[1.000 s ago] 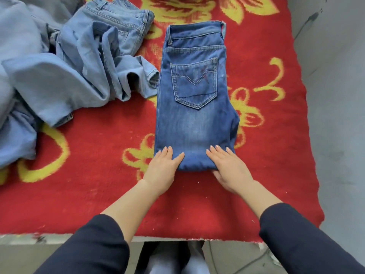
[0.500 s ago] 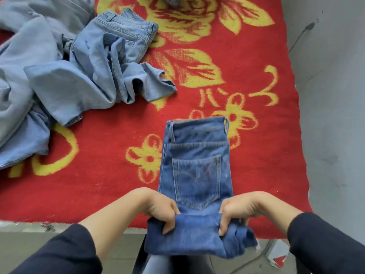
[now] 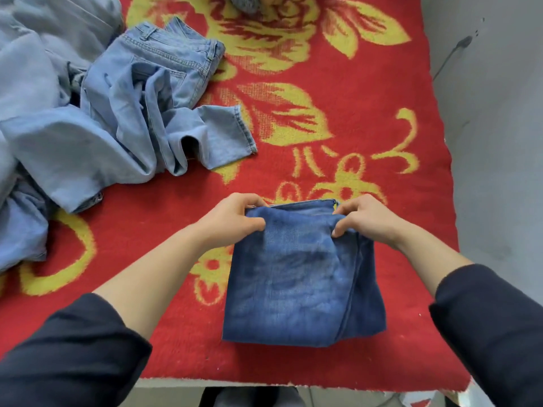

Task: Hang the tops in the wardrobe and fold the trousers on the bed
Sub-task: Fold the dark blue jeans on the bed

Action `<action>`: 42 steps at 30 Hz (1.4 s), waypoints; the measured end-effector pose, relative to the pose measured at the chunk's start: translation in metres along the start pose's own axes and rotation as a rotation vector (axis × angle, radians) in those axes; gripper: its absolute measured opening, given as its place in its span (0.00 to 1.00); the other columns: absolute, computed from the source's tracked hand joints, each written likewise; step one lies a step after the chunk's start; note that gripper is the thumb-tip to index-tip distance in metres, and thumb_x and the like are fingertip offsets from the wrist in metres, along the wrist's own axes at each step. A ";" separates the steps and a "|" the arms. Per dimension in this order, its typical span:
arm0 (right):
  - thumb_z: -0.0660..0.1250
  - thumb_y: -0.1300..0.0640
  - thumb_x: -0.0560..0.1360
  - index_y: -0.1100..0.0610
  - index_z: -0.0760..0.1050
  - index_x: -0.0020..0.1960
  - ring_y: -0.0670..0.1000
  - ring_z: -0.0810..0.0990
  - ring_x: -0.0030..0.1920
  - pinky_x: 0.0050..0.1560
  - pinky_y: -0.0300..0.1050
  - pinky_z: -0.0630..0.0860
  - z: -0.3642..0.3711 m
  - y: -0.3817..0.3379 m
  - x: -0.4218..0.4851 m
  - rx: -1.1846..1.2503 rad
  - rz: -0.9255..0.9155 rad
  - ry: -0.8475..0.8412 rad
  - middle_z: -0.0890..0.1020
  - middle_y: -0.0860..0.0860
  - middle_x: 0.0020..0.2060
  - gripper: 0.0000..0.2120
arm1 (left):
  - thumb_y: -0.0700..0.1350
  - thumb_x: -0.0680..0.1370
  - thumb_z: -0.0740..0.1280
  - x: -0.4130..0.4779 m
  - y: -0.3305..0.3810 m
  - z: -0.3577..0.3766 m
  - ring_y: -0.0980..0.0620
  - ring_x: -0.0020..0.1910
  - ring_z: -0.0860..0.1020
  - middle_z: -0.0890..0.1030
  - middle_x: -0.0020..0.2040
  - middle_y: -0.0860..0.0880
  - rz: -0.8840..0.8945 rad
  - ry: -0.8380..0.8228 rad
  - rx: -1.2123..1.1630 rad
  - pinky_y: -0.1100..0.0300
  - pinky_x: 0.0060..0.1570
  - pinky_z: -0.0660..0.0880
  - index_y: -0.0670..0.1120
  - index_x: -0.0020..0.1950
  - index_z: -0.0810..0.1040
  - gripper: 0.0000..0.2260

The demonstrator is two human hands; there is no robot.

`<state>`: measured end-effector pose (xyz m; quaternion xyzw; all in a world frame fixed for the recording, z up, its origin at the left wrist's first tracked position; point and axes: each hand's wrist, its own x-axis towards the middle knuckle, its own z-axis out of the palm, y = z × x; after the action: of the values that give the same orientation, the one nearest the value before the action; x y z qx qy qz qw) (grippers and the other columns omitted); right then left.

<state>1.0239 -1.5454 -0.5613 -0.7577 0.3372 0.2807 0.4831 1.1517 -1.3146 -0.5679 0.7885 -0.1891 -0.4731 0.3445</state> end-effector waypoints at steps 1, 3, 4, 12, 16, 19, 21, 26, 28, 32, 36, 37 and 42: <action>0.74 0.66 0.62 0.59 0.82 0.38 0.50 0.77 0.37 0.39 0.43 0.72 0.001 0.000 0.004 0.011 -0.010 0.029 0.81 0.52 0.33 0.05 | 0.41 0.69 0.65 0.003 -0.004 0.004 0.48 0.36 0.78 0.82 0.40 0.45 0.025 0.039 0.014 0.50 0.37 0.76 0.53 0.45 0.79 0.09; 0.73 0.68 0.63 0.60 0.82 0.37 0.50 0.78 0.36 0.38 0.42 0.73 0.002 0.000 0.010 0.041 -0.026 0.081 0.81 0.53 0.33 0.06 | 0.39 0.70 0.64 0.010 -0.010 0.009 0.50 0.43 0.81 0.83 0.43 0.51 0.050 0.113 -0.035 0.48 0.44 0.80 0.55 0.46 0.79 0.12; 0.73 0.68 0.63 0.60 0.82 0.37 0.50 0.78 0.36 0.39 0.42 0.74 0.002 -0.001 0.013 0.071 -0.034 0.107 0.82 0.52 0.33 0.06 | 0.37 0.70 0.65 0.013 -0.014 0.009 0.51 0.45 0.81 0.83 0.44 0.53 0.065 0.161 -0.068 0.48 0.46 0.80 0.55 0.47 0.79 0.14; 0.63 0.58 0.70 0.55 0.79 0.53 0.52 0.75 0.57 0.57 0.49 0.70 0.034 0.001 0.037 -0.419 -0.338 0.471 0.80 0.50 0.53 0.13 | 0.35 0.68 0.65 0.033 -0.029 0.036 0.42 0.64 0.69 0.75 0.61 0.44 0.400 0.461 0.799 0.45 0.64 0.65 0.48 0.62 0.76 0.23; 0.64 0.47 0.66 0.54 0.62 0.75 0.50 0.60 0.75 0.74 0.49 0.58 0.046 -0.003 0.036 -0.455 -0.297 0.075 0.65 0.51 0.74 0.38 | 0.47 0.82 0.53 0.042 -0.033 0.044 0.44 0.75 0.61 0.65 0.74 0.42 0.339 0.201 0.938 0.50 0.73 0.56 0.45 0.75 0.62 0.21; 0.69 0.48 0.70 0.52 0.49 0.79 0.48 0.47 0.78 0.76 0.51 0.52 0.048 0.000 0.046 -0.607 -0.155 -0.040 0.52 0.49 0.78 0.44 | 0.55 0.83 0.48 0.052 -0.037 0.044 0.46 0.78 0.50 0.51 0.79 0.42 0.051 0.005 0.837 0.50 0.75 0.52 0.44 0.78 0.50 0.27; 0.70 0.48 0.70 0.51 0.47 0.79 0.49 0.48 0.78 0.75 0.54 0.53 0.050 -0.003 0.053 -0.663 -0.107 -0.054 0.52 0.49 0.78 0.46 | 0.54 0.83 0.48 0.057 -0.030 0.042 0.44 0.77 0.51 0.51 0.78 0.41 0.006 -0.056 0.809 0.48 0.74 0.54 0.43 0.78 0.50 0.26; 0.73 0.46 0.67 0.52 0.58 0.75 0.55 0.64 0.71 0.65 0.60 0.60 0.051 -0.014 0.064 -0.756 -0.034 -0.054 0.69 0.52 0.69 0.42 | 0.48 0.83 0.49 0.056 -0.018 0.028 0.42 0.72 0.62 0.60 0.76 0.45 -0.059 -0.144 0.746 0.46 0.68 0.63 0.45 0.76 0.56 0.21; 0.75 0.44 0.63 0.51 0.65 0.69 0.58 0.67 0.67 0.61 0.58 0.64 0.051 -0.016 0.066 -0.774 -0.007 -0.063 0.73 0.54 0.63 0.38 | 0.45 0.82 0.50 0.052 -0.016 0.028 0.42 0.71 0.60 0.62 0.75 0.47 -0.088 -0.166 0.724 0.44 0.66 0.62 0.46 0.76 0.56 0.21; 0.78 0.49 0.57 0.53 0.75 0.57 0.56 0.79 0.50 0.50 0.52 0.79 0.057 -0.015 0.060 -0.697 0.045 -0.156 0.81 0.53 0.52 0.30 | 0.40 0.77 0.54 0.037 -0.016 0.036 0.43 0.65 0.61 0.73 0.62 0.46 -0.143 -0.191 0.656 0.45 0.60 0.65 0.47 0.66 0.67 0.17; 0.78 0.47 0.59 0.51 0.73 0.51 0.53 0.74 0.51 0.57 0.56 0.72 0.077 -0.004 0.027 -0.746 -0.020 -0.159 0.78 0.50 0.46 0.25 | 0.48 0.76 0.60 0.004 -0.030 0.047 0.44 0.63 0.62 0.73 0.58 0.46 -0.142 -0.152 0.638 0.43 0.60 0.68 0.49 0.67 0.68 0.19; 0.77 0.46 0.61 0.50 0.71 0.51 0.52 0.69 0.53 0.60 0.57 0.67 0.083 0.001 0.015 -0.814 -0.090 -0.109 0.75 0.49 0.46 0.24 | 0.51 0.75 0.62 -0.008 -0.034 0.051 0.44 0.63 0.62 0.72 0.58 0.46 -0.129 -0.115 0.655 0.44 0.60 0.68 0.50 0.68 0.68 0.22; 0.69 0.51 0.65 0.50 0.66 0.50 0.52 0.67 0.63 0.52 0.53 0.54 0.110 0.014 -0.047 -0.957 -0.516 0.053 0.74 0.46 0.49 0.18 | 0.54 0.70 0.66 -0.076 -0.041 0.065 0.47 0.57 0.62 0.68 0.52 0.51 -0.076 0.019 0.622 0.48 0.57 0.63 0.53 0.63 0.72 0.22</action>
<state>0.9727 -1.4371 -0.5748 -0.9580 -0.0132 0.2561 0.1287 1.0568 -1.2622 -0.5711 0.8669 -0.2919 -0.3978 0.0706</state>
